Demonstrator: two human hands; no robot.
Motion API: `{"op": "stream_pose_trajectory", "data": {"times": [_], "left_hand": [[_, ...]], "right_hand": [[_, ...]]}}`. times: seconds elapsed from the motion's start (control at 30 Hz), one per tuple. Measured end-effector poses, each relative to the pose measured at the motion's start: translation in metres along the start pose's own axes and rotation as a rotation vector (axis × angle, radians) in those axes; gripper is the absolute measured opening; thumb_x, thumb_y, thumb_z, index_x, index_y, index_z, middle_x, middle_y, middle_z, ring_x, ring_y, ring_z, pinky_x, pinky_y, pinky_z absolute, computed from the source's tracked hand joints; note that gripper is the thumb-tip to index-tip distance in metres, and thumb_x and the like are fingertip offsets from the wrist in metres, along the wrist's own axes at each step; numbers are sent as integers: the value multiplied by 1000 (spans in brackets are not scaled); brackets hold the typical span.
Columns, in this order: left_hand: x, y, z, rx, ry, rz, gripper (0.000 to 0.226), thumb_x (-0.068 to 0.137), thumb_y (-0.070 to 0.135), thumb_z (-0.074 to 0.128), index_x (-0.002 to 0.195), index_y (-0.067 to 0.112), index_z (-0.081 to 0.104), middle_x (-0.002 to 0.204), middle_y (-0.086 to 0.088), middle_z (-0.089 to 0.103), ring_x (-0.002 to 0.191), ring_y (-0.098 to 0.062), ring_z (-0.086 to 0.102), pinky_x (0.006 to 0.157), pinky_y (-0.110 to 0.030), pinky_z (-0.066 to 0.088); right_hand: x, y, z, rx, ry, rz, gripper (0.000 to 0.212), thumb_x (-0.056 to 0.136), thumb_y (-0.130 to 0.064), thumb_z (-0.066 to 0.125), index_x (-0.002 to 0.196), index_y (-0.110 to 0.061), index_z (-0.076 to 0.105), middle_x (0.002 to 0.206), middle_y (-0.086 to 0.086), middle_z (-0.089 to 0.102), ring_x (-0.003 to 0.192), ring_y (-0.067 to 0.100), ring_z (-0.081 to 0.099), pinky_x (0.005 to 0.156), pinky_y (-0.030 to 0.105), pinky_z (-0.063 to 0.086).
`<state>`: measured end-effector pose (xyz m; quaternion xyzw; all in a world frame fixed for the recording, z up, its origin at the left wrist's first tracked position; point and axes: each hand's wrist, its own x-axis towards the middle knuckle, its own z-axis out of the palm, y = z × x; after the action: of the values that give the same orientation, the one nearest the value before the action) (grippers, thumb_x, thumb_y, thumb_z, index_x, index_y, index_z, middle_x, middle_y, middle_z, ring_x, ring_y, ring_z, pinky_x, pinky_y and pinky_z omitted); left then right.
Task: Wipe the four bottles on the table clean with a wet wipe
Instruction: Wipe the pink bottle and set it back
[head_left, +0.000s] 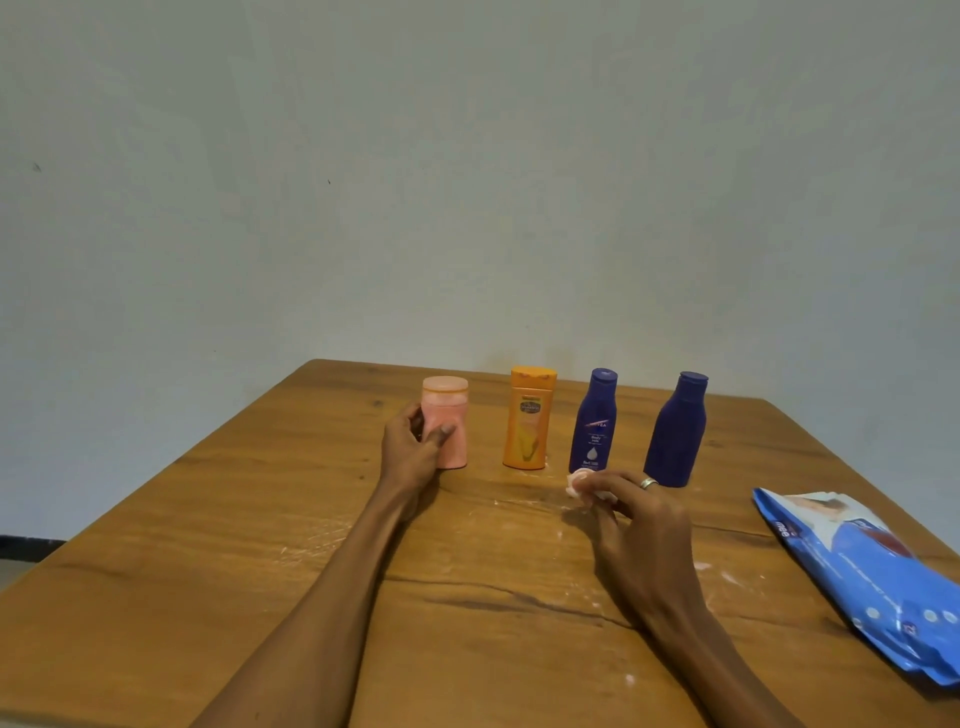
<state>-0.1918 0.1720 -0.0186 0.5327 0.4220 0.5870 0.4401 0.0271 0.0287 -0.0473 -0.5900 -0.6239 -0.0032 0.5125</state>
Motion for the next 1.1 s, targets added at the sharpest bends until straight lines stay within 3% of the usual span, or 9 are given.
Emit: {"op": "stream_pose_trajectory", "data": {"times": [0.1, 0.3, 0.47, 0.53, 0.63, 0.7, 0.9, 1.0, 1.1], "left_hand": [[11, -4, 1, 22, -8, 4, 47, 90, 1, 67, 135, 3, 53, 124, -12, 64, 109, -23, 63, 73, -22, 56], [15, -7, 0, 3, -91, -34, 48, 93, -1, 62, 139, 2, 49, 122, -9, 63, 100, -11, 62, 63, -16, 56], [20, -10, -4, 80, -151, -78, 54, 93, -4, 60, 143, 5, 45, 134, -14, 59, 123, -28, 56, 92, -38, 55], [21, -11, -7, 113, -182, -102, 55, 92, -6, 60, 143, 5, 44, 136, -14, 57, 126, -29, 53, 97, -45, 54], [22, -10, -8, 149, -225, -119, 55, 92, -9, 59, 143, 5, 43, 132, -11, 57, 125, -27, 53, 79, -26, 54], [22, -10, -8, 180, -242, -118, 54, 92, -10, 58, 142, 6, 43, 128, -8, 57, 123, -26, 54, 73, -21, 51], [23, -12, -10, 211, -264, -136, 60, 90, -12, 59, 145, 8, 41, 137, -12, 54, 125, -27, 52, 70, -23, 55], [23, -10, -9, 203, -266, -149, 64, 89, -12, 60, 146, 9, 39, 137, -11, 53, 121, -24, 52, 59, -19, 55], [23, -10, -8, 188, -258, -162, 70, 86, -11, 64, 147, 10, 37, 142, -13, 51, 127, -31, 51, 58, -21, 55]], "right_hand": [[0, 0, 1, 10, -15, 5, 32, 87, -10, 72, 110, -32, 70, 110, -18, 65, 110, 0, 59, 87, 17, 54], [1, -2, 0, 46, 10, 49, 36, 86, -8, 72, 106, -38, 68, 107, -21, 65, 108, -6, 58, 82, 4, 48], [-1, -2, -2, 49, -2, 77, 34, 85, -10, 74, 106, -37, 69, 107, -22, 65, 108, -7, 58, 82, 9, 50], [-1, -2, -2, 54, 4, 84, 35, 85, -10, 74, 105, -38, 69, 106, -23, 65, 108, -6, 59, 83, 12, 51], [0, -2, -1, 50, 17, 100, 34, 85, -10, 74, 104, -37, 70, 105, -22, 66, 106, -5, 60, 84, 15, 52], [-1, -3, -2, 40, 20, 106, 32, 85, -10, 74, 104, -36, 70, 105, -21, 66, 104, -5, 60, 83, 13, 51], [0, 0, -2, 12, 14, 128, 30, 86, -13, 73, 106, -34, 70, 106, -19, 66, 105, 1, 61, 80, 12, 49], [1, 0, -2, 7, 21, 131, 30, 86, -12, 74, 105, -34, 71, 105, -19, 66, 103, -3, 61, 76, 8, 48], [1, -1, -5, 17, 29, 119, 29, 86, -10, 73, 105, -33, 71, 104, -19, 67, 101, -7, 60, 76, 7, 49]]}}
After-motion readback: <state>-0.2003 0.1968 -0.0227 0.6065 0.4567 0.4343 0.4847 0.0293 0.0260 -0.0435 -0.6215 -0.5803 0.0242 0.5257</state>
